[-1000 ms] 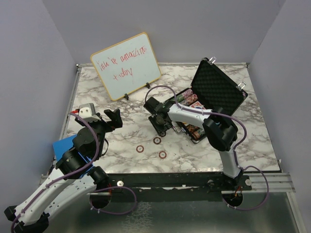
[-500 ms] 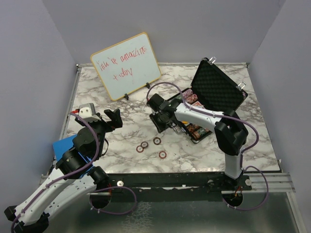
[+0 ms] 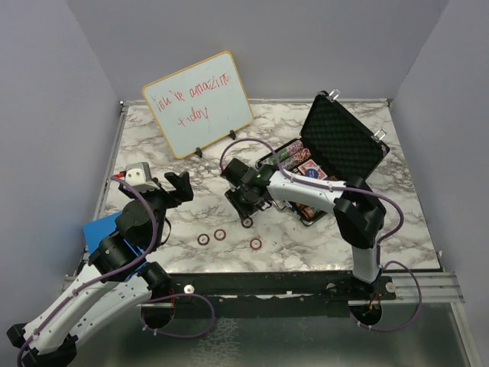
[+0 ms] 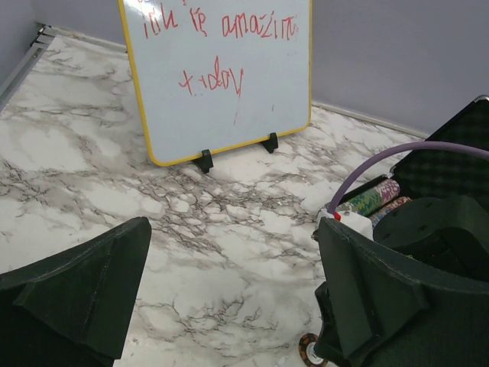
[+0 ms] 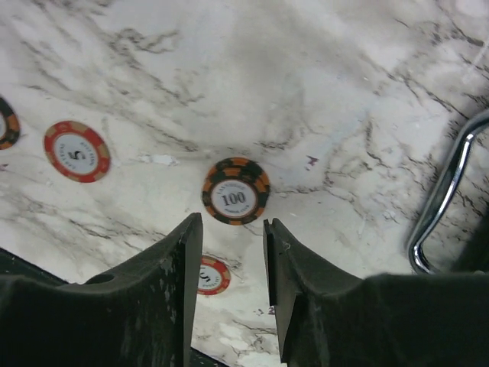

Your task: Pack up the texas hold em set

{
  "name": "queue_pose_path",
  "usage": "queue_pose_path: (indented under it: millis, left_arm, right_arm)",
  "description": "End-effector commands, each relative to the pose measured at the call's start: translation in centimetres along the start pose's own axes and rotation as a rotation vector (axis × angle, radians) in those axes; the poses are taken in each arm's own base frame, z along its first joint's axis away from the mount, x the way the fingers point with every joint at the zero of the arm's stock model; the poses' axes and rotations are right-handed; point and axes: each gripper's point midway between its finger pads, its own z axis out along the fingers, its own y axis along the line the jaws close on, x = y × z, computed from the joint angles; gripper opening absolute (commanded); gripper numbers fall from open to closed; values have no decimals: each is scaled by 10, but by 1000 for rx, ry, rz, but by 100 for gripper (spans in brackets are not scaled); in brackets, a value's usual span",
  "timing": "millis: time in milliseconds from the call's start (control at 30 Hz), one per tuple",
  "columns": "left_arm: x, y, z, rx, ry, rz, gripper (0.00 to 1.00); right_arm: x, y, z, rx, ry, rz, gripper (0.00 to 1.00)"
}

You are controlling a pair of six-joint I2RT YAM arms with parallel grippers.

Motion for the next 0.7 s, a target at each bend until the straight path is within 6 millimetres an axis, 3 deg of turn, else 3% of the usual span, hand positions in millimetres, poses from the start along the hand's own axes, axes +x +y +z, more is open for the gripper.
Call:
queue_pose_path:
  millis: [0,233,667]
  left_arm:
    - [-4,1,1,-12,-12,-2,99]
    - [-26,3,-3,-30,-61,-25,99]
    - [-73,19,-15,-96,-203,-98,99]
  right_arm:
    - [-19,36,2,0,-69,-72,47]
    - [-28,93,23,-12,-58,-263,60]
    - [-24,129,54,-12,40,-382,62]
